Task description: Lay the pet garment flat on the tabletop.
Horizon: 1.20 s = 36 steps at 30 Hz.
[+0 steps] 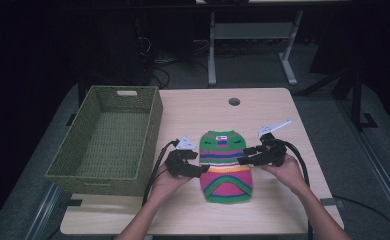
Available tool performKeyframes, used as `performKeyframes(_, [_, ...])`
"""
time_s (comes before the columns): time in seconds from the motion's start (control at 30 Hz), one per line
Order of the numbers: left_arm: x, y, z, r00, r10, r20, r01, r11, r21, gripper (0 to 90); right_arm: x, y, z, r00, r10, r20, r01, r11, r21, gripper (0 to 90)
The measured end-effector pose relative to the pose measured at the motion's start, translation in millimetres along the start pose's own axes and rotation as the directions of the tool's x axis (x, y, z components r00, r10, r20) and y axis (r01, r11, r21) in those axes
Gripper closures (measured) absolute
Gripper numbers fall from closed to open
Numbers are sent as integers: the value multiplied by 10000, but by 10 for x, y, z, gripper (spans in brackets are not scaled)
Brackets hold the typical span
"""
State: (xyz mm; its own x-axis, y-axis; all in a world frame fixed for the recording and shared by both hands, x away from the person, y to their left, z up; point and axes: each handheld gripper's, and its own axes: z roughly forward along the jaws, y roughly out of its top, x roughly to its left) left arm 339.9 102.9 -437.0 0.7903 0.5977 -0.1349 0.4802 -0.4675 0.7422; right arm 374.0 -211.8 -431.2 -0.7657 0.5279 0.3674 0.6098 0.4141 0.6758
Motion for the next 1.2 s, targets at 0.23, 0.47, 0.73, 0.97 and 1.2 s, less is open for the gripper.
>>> performKeyframes(0.23, [-17, -51, -71, 9999, -158, 2, 158, 9998, -122, 293, 14, -44, -42, 10000, -8, 10, 8, 9999, -135, 370])
performKeyframes(0.47, [-21, -89, -130, 10000, -3, -68, 2, 10000, -89, 287, 33, -95, -107, 10000, -24, -24, 23, 9998, -215, 364])
performKeyframes(0.73, [-37, -119, -174, 9999, -126, 15, 126, 9998, -163, 273, 47, -192, -181, 10000, -59, 20, 59, 9994, -351, 350])
performKeyframes(0.97, [-84, -132, -205, 9998, -159, 113, 163, 9992, -351, 270, 90, -262, -253, 9998, -172, 47, 174, 9993, -328, 346])
performKeyframes(1.2, [-111, -192, -164, 9991, -321, 268, 329, 9990, -293, 265, 73, -357, -265, 10000, -24, 71, 26, 9996, -292, 338])
